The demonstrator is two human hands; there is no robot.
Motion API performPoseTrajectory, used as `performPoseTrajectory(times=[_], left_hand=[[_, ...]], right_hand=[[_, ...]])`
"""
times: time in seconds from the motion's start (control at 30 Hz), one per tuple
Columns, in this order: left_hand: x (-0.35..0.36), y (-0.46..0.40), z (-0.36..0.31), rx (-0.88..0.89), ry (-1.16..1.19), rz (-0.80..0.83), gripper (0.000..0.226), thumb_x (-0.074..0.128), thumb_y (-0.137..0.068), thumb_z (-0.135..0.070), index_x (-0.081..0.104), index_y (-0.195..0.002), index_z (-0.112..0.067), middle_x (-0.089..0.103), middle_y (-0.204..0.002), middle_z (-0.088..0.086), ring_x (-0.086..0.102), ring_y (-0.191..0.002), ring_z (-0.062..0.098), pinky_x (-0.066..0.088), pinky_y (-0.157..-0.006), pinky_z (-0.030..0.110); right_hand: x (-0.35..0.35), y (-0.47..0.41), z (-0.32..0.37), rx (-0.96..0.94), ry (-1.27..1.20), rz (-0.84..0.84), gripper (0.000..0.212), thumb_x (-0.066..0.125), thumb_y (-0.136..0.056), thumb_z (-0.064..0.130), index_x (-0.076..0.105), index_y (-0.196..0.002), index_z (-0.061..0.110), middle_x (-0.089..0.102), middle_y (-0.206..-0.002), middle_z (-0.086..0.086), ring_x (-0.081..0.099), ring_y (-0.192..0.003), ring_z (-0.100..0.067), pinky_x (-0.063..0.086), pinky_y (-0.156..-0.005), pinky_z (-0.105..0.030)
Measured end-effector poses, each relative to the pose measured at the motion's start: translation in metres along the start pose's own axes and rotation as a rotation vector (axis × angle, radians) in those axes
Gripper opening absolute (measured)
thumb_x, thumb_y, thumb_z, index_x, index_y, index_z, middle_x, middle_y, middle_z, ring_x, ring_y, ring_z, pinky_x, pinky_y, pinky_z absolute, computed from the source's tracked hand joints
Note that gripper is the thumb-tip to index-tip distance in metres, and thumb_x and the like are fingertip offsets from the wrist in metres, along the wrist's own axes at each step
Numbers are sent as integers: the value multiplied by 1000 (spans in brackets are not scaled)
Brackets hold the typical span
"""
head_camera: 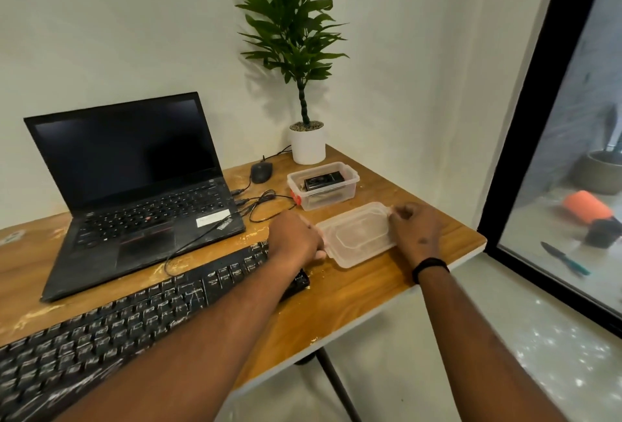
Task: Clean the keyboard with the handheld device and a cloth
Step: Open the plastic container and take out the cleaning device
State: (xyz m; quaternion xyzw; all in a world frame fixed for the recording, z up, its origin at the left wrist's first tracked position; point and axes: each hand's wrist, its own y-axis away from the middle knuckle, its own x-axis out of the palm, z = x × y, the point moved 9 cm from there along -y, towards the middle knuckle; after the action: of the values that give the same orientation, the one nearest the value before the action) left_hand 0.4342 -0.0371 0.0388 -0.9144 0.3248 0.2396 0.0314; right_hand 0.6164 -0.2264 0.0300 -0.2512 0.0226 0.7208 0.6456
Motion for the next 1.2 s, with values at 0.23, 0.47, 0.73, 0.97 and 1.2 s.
performPoseTrajectory(times=[0.23,0.47,0.73,0.97,1.2], left_hand=[[3,-13,13,44,-193,-27,14,78,-84,-5,70,-96,-7,73,-90,9,72,-56,11,63,-58,32],[2,-9,7,96,-292,14,11,78,-86,-10,69,-93,-10,74,-86,4,71,-55,8,60,-57,27],[-13,-20,-64,509,-435,-147,15,80,-84,-41,72,-88,-29,68,-86,-13,64,-81,6,54,-66,29],[-6,-126,-79,459,-348,19,38,77,-88,-15,67,-124,-15,68,-116,1,63,-101,15,53,-83,27],[18,-176,-69,452,-651,133,48,85,-80,-28,69,-123,-14,69,-120,1,65,-105,20,57,-93,40]], right_hand=[[17,1,-5,-28,199,33,28,63,-91,12,70,-117,6,70,-114,-11,64,-102,-25,48,-94,-30],[18,3,-2,-75,304,31,21,66,-89,15,72,-109,10,68,-107,-10,60,-98,-26,53,-92,-37],[33,-21,57,-287,367,11,33,61,-92,32,68,-116,11,65,-115,-10,55,-105,-27,47,-91,-38],[121,-76,112,-450,470,471,34,65,-91,24,65,-122,12,64,-120,-8,58,-100,-22,44,-85,-26],[171,-104,118,-448,709,694,33,69,-85,16,67,-118,8,65,-116,-9,54,-91,-20,44,-74,-25]])
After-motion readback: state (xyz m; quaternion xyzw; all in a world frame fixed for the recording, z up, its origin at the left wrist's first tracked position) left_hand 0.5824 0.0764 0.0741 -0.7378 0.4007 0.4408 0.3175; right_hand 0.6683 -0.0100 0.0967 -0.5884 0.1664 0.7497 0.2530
